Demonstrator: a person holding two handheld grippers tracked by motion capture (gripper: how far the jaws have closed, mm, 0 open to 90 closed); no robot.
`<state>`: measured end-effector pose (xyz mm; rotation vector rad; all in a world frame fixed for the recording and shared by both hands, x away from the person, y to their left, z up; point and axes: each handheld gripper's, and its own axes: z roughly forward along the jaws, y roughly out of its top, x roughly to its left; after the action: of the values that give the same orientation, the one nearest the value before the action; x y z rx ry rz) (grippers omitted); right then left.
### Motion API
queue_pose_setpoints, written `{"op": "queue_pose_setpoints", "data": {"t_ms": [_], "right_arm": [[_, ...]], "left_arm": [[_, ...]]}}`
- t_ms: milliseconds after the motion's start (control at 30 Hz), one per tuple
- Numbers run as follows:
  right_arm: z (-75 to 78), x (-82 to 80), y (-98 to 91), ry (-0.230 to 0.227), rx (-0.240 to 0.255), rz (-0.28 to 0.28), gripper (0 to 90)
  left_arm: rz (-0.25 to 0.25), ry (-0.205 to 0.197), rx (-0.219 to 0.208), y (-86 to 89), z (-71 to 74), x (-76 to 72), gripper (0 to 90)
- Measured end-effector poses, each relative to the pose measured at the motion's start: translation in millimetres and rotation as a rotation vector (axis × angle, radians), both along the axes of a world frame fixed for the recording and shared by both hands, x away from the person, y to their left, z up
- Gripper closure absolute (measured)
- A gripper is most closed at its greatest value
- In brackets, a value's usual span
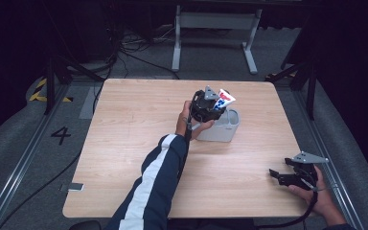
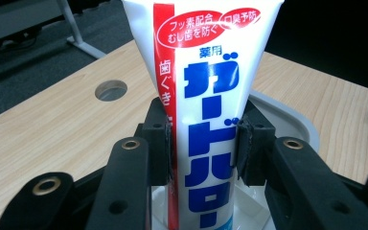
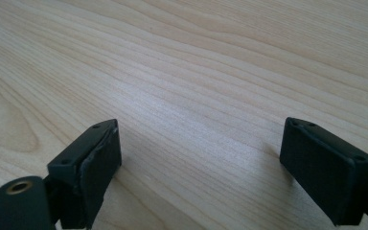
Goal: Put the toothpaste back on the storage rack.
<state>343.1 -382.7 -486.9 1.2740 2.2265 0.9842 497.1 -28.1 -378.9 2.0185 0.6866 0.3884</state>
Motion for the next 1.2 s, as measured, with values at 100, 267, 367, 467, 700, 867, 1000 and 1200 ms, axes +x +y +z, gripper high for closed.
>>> {"op": "queue_pose_setpoints", "data": {"t_ms": [100,267,367,467,700,867,1000,1200], "right_arm": [[0.0,0.0,0.0,0.0,0.0,0.0,14.6],[0.0,0.0,0.0,0.0,0.0,0.0,14.6],[0.0,0.0,0.0,0.0,0.0,0.0,14.6],[0.1,-0.1,0.0,0.001,0.0,0.0,14.6],[0.0,0.0,0.0,0.0,0.0,0.0,14.6],[0.1,0.0,0.0,0.001,0.0,0.0,14.5],[0.1,0.1,0.0,0.0,-0.001,0.001,14.6],[0.1,0.0,0.1,0.0,-0.001,0.001,14.6]], "left_arm": [[-0.001,0.0,0.002,1.1,-1.7,-0.1,64.0],[0.004,0.006,-0.007,2.3,-5.1,-1.6,63.6],[-0.003,0.0,0.01,3.9,-6.4,-1.8,63.4],[-0.001,0.002,0.019,4.7,-8.3,-2.1,63.3],[0.0,-0.005,0.052,4.9,-8.1,-3.9,62.8],[-0.012,-0.012,0.066,3.0,-5.0,-9.1,60.7],[-0.031,-0.009,0.118,-0.8,-6.4,-10.6,59.2],[-0.034,-0.016,0.183,-4.3,-14.7,-11.0,58.3]]}}
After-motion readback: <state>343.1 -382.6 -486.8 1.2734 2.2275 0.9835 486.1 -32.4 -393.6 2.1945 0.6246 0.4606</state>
